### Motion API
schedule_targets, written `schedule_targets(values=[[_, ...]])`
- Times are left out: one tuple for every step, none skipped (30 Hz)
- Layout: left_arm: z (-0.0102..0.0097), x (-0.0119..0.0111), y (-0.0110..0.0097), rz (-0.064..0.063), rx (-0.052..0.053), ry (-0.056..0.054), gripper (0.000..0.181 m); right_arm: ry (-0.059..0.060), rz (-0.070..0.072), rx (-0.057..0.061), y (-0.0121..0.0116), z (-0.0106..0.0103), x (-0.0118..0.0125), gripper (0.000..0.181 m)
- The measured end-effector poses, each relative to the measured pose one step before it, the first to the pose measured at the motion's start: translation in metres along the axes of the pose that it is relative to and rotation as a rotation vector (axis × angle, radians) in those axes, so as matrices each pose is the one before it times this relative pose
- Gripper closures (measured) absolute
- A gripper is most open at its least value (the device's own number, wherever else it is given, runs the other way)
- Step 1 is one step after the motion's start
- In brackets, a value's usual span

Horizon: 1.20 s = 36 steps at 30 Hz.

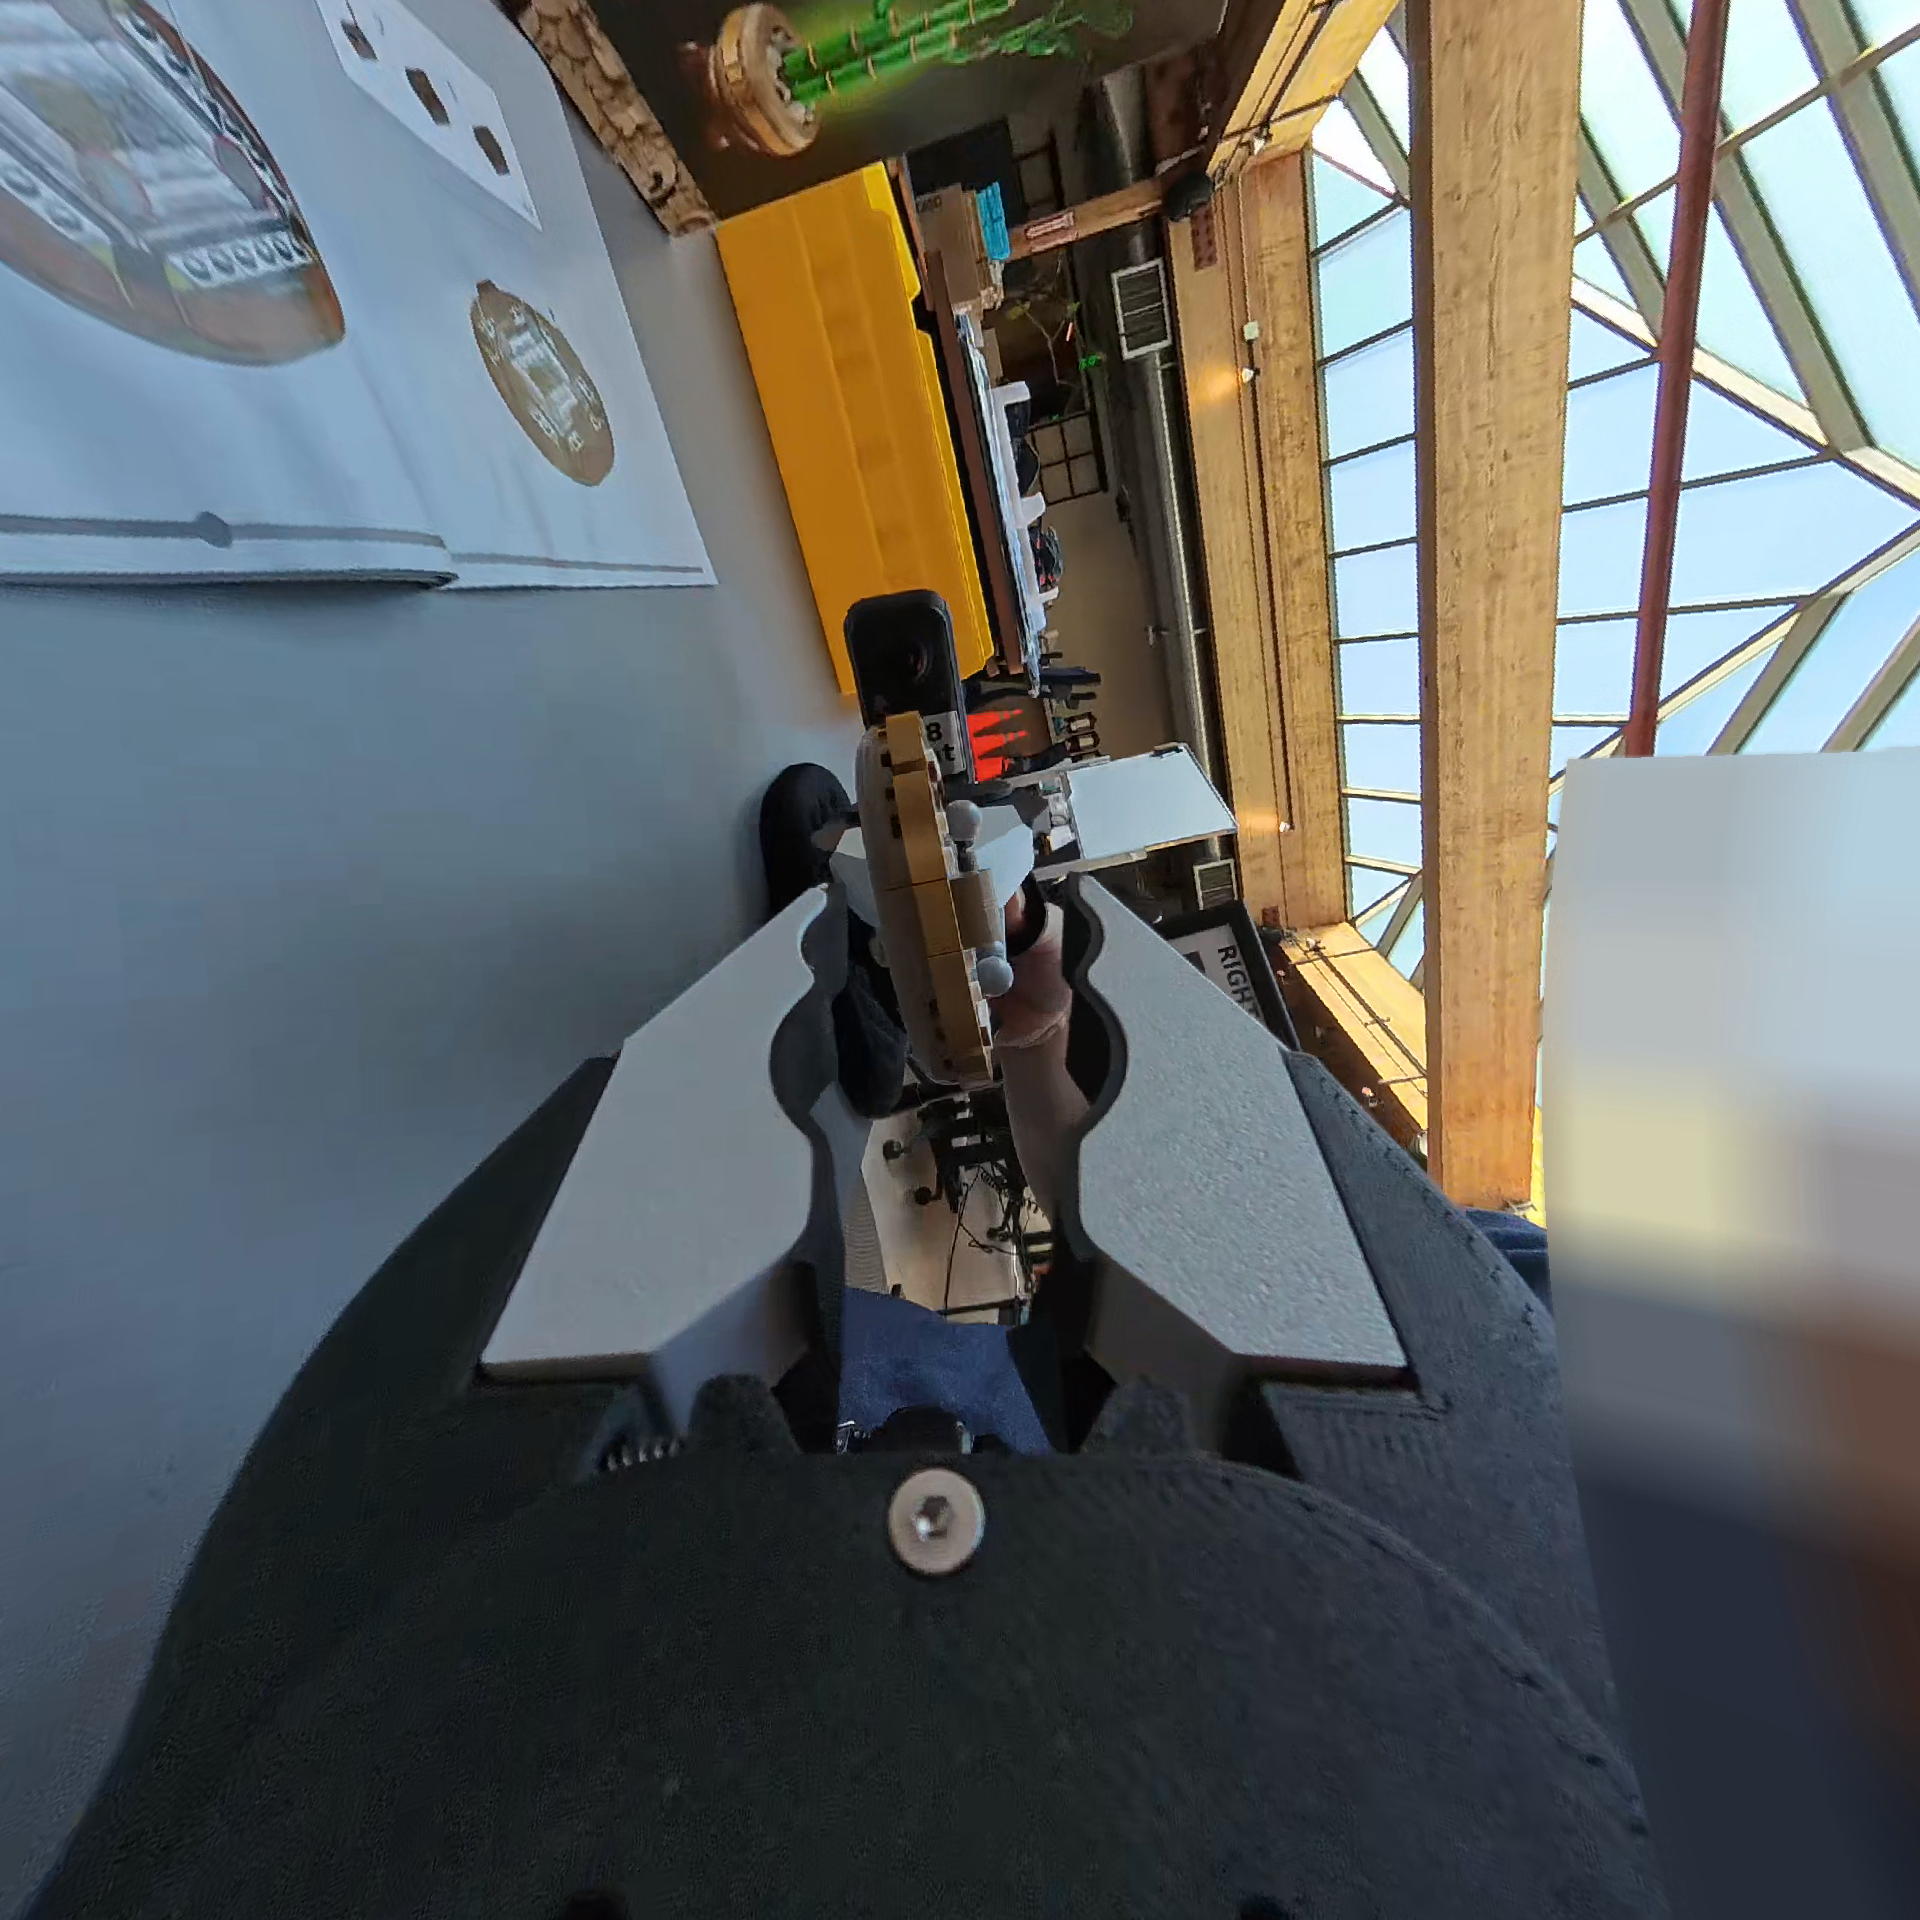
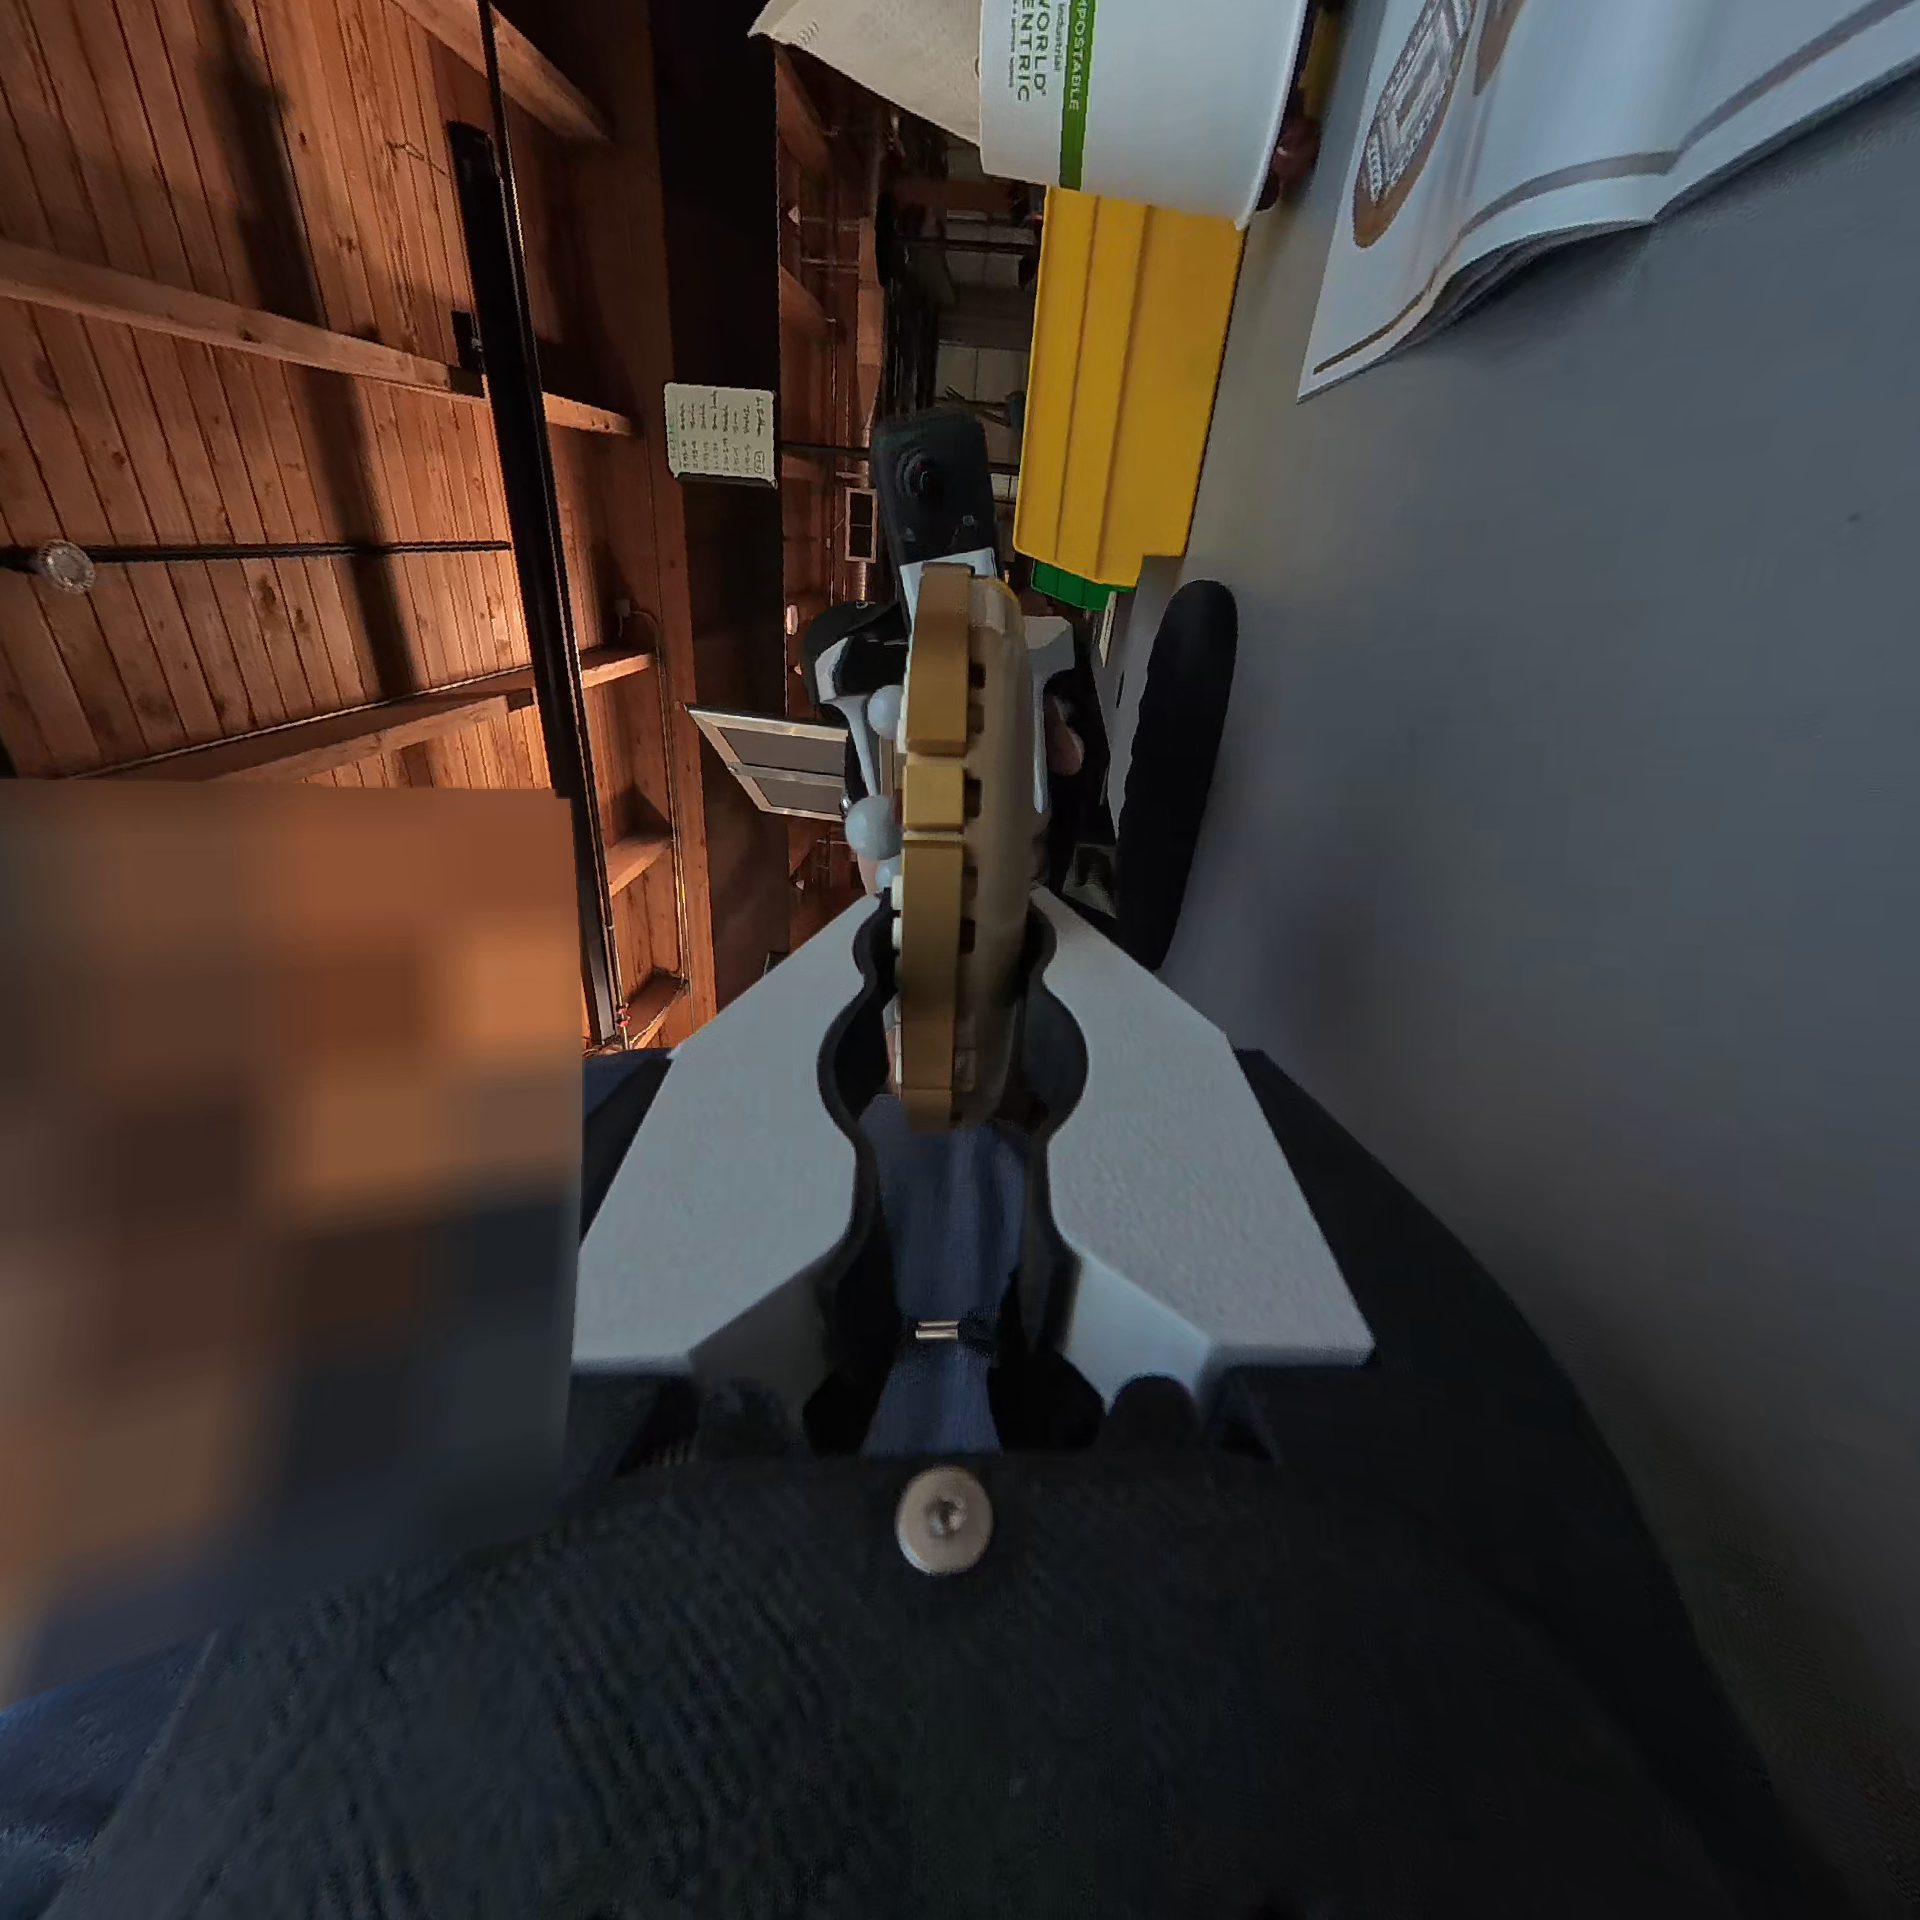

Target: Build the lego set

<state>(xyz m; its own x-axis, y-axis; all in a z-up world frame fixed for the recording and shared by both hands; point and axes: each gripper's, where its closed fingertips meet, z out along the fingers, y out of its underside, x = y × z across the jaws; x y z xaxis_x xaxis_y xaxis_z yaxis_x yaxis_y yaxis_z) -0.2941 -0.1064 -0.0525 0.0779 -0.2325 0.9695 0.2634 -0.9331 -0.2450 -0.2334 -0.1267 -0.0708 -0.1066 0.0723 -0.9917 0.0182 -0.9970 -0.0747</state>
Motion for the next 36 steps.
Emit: schedule_targets(values=[[0.00281, -0.00182, 0.00278, 0.0014, -0.0174, -0.0119, 0.141, 0.0082, -0.0014, -0.0075, 0.00140, -0.00215, 0.00135, 0.162], [0.00255, -0.00139, 0.00205, 0.0005, -0.0143, -0.0120, 0.139, 0.0121, -0.0057, -0.0035, 0.00054, -0.00146, 0.00107, 0.161], [0.00236, -0.00104, 0.00177, -0.0022, -0.0135, -0.0094, 0.138, 0.0085, -0.0085, -0.0049, 0.00045, -0.00091, 0.00004, 0.162], [0.00251, -0.00039, 0.00136, -0.0019, -0.0111, -0.0062, 0.138, 0.0028, -0.0095, -0.0084, 0.00061, -0.00038, -0.00068, 0.161], [0.00248, 0.00030, 0.00086, 0.0010, -0.0081, -0.0027, 0.137, 0.0008, -0.0073, -0.0088, 0.00038, 0.00003, -0.00054, 0.161], [0.00246, 0.00018, 0.00068, 0.0035, -0.0061, -0.0040, 0.138, 0.0022, -0.0057, -0.0044, -0.00030, 0.00039, 0.00016, 0.162], [0.00211, -0.00058, 0.00033, 0.0049, -0.0039, -0.0085, 0.138, 0.0035, -0.0036, -0.0016, -0.00064, 0.00055, 0.00058, 0.162], [0.00187, -0.00067, -0.00005, 0.0081, -0.0003, -0.0099, 0.138, 0.0002, -0.0015, -0.0029, -0.00065, 0.00093, 0.00032, 0.161], [0.00158, -0.00060, -0.00002, 0.0056, 0.0021, -0.0090, 0.138, -0.0050, 0.0017, -0.0022, -0.00073, 0.00096, -0.00042, 0.161], [0.00144, -0.00002, -0.00014, 0.0019, 0.0041, -0.0038, 0.138, -0.0062, 0.0024, 0.0018, -0.00129, 0.00085, -0.00086, 0.161], [0.00128, -0.00005, -0.00008, 0.0004, 0.0041, -0.0019, 0.140, -0.0055, -0.0003, 0.0019, -0.00126, 0.00081, -0.00119, 0.161], [0.00154, 0.00002, 0.00021, -0.0013, 0.0000, 0.0008, 0.142, -0.0037, -0.0022, -0.0027, -0.00070, 0.00074, -0.00126, 0.161], [0.00170, 0.00060, 0.00080, -0.0021, -0.0060, 0.0054, 0.145, -0.0012, -0.0055, -0.0063, -0.00014, 0.00052, -0.00109, 0.161], [0.00146, 0.00177, 0.00027, -0.0008, -0.0055, 0.0126, 0.150, 0.0026, -0.0063, -0.0067, -0.00017, -0.00002, -0.00053, 0.161], [0.00078, 0.00188, -0.00086, 0.0010, 0.0005, 0.0135, 0.155, 0.0082, -0.0075, -0.0029, -0.00075, -0.00048, 0.00049, 0.161], [0.00027, -0.00091, -0.00229, 0.0040, 0.0056, -0.0045, 0.156, 0.0066, -0.0072, 0.0032, -0.00151, -0.00088, 0.00038, 0.161], [0.00081, -0.00009, -0.00190, 0.0041, 0.0084, 0.0004, 0.156, 0.0021, -0.0023, 0.0053, -0.00164, -0.00057, 0.00003, 0.161], [0.00067, 0.00119, -0.00178, -0.0013, 0.0156, 0.0072, 0.156, -0.0054, 0.0006, 0.0033, -0.00114, -0.00041, -0.00085, 0.161], [0.00056, 0.00161, -0.00089, -0.0092, 0.0104, 0.0118, 0.155, -0.0085, 0.0009, 0.0023, -0.00099, -0.00048, -0.00129, 0.161], [0.00017, 0.00114, 0.00024, -0.0140, -0.0009, 0.0118, 0.155, -0.0071, 0.0027, 0.0008, -0.00054, -0.00050, -0.00086, 0.161], [0.00024, 0.00069, 0.00117, -0.0157, -0.0101, 0.0112, 0.155, -0.0041, 0.0040, 0.0000, -0.00011, -0.00045, -0.00037, 0.161], [0.00047, 0.00077, 0.00147, -0.0178, -0.0120, 0.0105, 0.150, -0.0001, 0.0024, 0.0036, -0.00042, -0.00028, 0.00016, 0.161], [0.00085, -0.00024, 0.00214, -0.0193, -0.0138, 0.0032, 0.144, 0.0022, 0.0025, 0.0015, -0.00023, -0.00034, 0.00051, 0.161], [0.00121, -0.00111, 0.00330, -0.0166, -0.0207, -0.0029, 0.141, 0.0009, 0.0017, -0.0010, -0.00013, -0.00011, 0.00024, 0.161], [0.00127, -0.00059, 0.00263, -0.0057, -0.0145, 0.0003, 0.141, -0.0004, -0.0006, -0.0007, -0.00004, -0.00003, -0.00030, 0.161], [0.00105, -0.00085, 0.00155, -0.0022, -0.0038, 0.0000, 0.143, 0.0004, -0.0012, -0.0007, -0.00008, 0.00009, -0.00032, 0.161], [0.00071, -0.00053, 0.00133, -0.0039, -0.0012, 0.0028, 0.148, 0.0017, -0.0019, -0.0013, -0.00001, -0.00004, -0.00030, 0.161], [0.00016, 0.00139, -0.00085, -0.0072, 0.0100, 0.0166, 0.154, 0.0097, -0.0029, 0.0011, -0.00023, -0.00037, 0.00083, 0.161], [-0.00020, -0.00013, -0.00155, -0.0095, 0.0131, 0.0071, 0.155, 0.0083, -0.0055, 0.0025, -0.00033, -0.00046, 0.00068, 0.161], [0.00002, -0.00014, -0.00042, -0.0059, 0.0047, 0.0059, 0.155, 0.0035, -0.0011, -0.0011, -0.00009, -0.00075, 0.00006, 0.161], [0.00037, 0.00024, 0.00085, -0.0034, -0.0044, 0.0048, 0.155, 0.0014, 0.0000, -0.0020, -0.00004, -0.00083, -0.00020, 0.161], [0.00035, 0.00049, 0.00133, -0.0002, -0.0071, 0.0024, 0.155, 0.0013, -0.0012, 0.0005, -0.00043, -0.00103, -0.00056, 0.161], [0.00012, 0.00027, 0.00106, 0.0045, -0.0063, -0.0018, 0.155, 0.0028, -0.0023, 0.0027, -0.00085, -0.00107, -0.00048, 0.161], [0.00023, -0.00023, 0.00128, 0.0068, -0.0094, -0.0068, 0.155, 0.0052, -0.0029, -0.0051, 0.00026, -0.00051, -0.00013, 0.161], [0.00014, 0.00032, 0.00068, 0.0071, -0.0086, -0.0051, 0.155, 0.0040, -0.0045, -0.0078, 0.00058, -0.00011, -0.00024, 0.161], [-0.00013, 0.00097, 0.00003, 0.0083, -0.0055, -0.0004, 0.155, -0.0010, -0.0035, -0.0040, 0.00005, 0.00005, -0.00101, 0.161]])
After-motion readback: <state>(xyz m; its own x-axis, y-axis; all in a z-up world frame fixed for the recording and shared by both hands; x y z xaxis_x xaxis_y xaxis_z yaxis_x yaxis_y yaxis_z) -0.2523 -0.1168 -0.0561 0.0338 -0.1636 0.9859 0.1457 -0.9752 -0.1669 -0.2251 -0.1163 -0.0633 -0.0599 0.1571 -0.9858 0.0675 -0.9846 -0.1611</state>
